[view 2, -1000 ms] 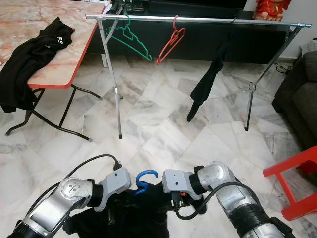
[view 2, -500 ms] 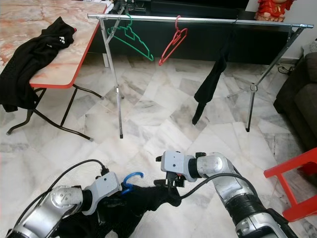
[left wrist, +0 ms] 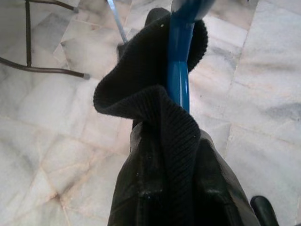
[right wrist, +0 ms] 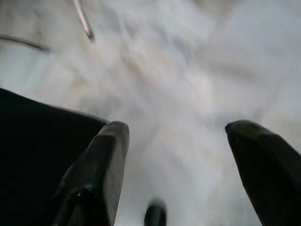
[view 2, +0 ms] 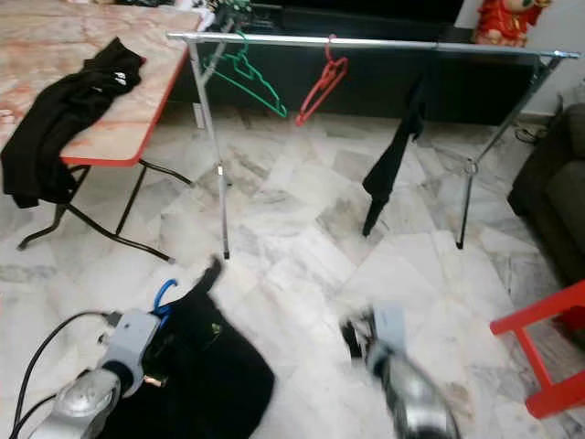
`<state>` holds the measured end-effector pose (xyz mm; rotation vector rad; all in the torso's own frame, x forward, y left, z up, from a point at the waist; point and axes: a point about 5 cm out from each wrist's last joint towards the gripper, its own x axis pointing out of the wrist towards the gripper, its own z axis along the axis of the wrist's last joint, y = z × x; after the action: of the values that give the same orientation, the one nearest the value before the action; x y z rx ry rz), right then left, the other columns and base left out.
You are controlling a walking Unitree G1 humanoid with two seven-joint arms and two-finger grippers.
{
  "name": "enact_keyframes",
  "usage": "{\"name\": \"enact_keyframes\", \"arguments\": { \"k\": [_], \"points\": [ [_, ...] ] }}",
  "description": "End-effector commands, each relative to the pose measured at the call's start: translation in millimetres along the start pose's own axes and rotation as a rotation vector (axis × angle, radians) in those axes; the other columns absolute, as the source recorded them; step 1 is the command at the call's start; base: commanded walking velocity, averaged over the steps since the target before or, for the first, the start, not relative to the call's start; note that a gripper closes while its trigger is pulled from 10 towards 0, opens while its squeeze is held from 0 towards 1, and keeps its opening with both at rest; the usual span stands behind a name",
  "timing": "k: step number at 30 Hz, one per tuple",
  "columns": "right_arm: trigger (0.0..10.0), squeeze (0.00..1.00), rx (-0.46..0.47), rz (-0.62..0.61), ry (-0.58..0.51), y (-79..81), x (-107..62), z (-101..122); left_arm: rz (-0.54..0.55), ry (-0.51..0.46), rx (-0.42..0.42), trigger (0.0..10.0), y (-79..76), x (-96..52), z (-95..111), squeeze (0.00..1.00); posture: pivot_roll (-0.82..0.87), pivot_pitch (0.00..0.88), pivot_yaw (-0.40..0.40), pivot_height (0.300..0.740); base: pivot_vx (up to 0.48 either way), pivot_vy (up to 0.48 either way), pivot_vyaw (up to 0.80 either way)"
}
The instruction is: Hang hanger
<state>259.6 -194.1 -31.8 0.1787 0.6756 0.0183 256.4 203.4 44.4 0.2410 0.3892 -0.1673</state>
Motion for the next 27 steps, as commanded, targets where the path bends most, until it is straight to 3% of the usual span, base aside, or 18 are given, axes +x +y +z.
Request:
{"name": "enact_keyframes", "arguments": {
  "k": [1,2,3,4,6,7,8,11,23,27],
  "points": [
    [10.0,0.0,0.002,-0.084,0.054,-7.3,-4.6,-18.9,-0.02,-0.048,-0.015,10.0,-7.9,-3.9,7.0,0.0,0.04,0.1,-0.082,0.74,0.0,0.0,0.0],
    [10.0,0.0,0.002,-0.084,0.054,-7.3,-4.6,-18.9,-0.02,-0.048,-0.015,10.0,-7.9,-3.9,7.0,0.0,0.04,0.1,-0.082,0.74,0.0,0.0,0.0],
    [10.0,0.0,0.206,-0.186,0.09,-14.5,-10.4,-37.7,-0.03,-0.046,-0.063,10.0,-10.3,-8.5,3.2,0.0,0.04,0.089,-0.076,0.74,0.0,0.0,0.0],
    [10.0,0.0,0.268,-0.233,0.115,-17.1,-13.7,-47.2,-0.031,-0.051,-0.081,10.0,-11.0,-10.5,1.9,0.0,0.05,0.086,-0.077,0.74,0.0,0.0,0.0],
    [10.0,0.0,0.249,-0.266,0.17,-17.6,-18.8,-62.3,-0.029,-0.059,-0.099,10.0,-11.7,-12.9,0.5,0.0,0.06,0.082,-0.079,0.74,0.0,0.0,0.0],
    [10.0,0.0,0.15,-0.254,0.209,-14.7,-21.1,-70.4,0.0,-0.065,-0.116,10.0,-10.4,-15.0,-0.6,0.0,0.06,0.081,-0.082,0.74,0.0,0.0,0.0],
    [10.0,0.0,0.126,-0.248,0.214,-13.8,-21.3,-71.5,0.012,-0.065,-0.122,10.0,-9.7,-15.3,-1.0,0.0,0.07,0.079,-0.082,0.74,0.0,0.0,0.0],
    [10.0,0.0,0.173,-0.25,0.195,-13.5,-21.3,-71.3,0.029,-0.076,-0.128,10.0,-9.1,-14.5,2.1,0.0,0.06,0.08,-0.076,0.74,0.35,0.0,0.0],
    [10.0,0.0,0.193,-0.251,0.159,-15.0,-18.9,-63.7,-0.005,-0.113,-0.114,10.0,-16.2,-9.9,17.7,0.0,0.05,0.134,-0.067,0.74,0.44,0.0,0.0],
    [10.0,0.0,0.111,-0.207,0.208,-9.6,-20.0,-71.1,-0.012,-0.118,-0.101,10.0,-14.8,-10.2,20.8,0.0,0.05,0.152,-0.062,0.74,0.478,0.0,0.0]
  ]
}}
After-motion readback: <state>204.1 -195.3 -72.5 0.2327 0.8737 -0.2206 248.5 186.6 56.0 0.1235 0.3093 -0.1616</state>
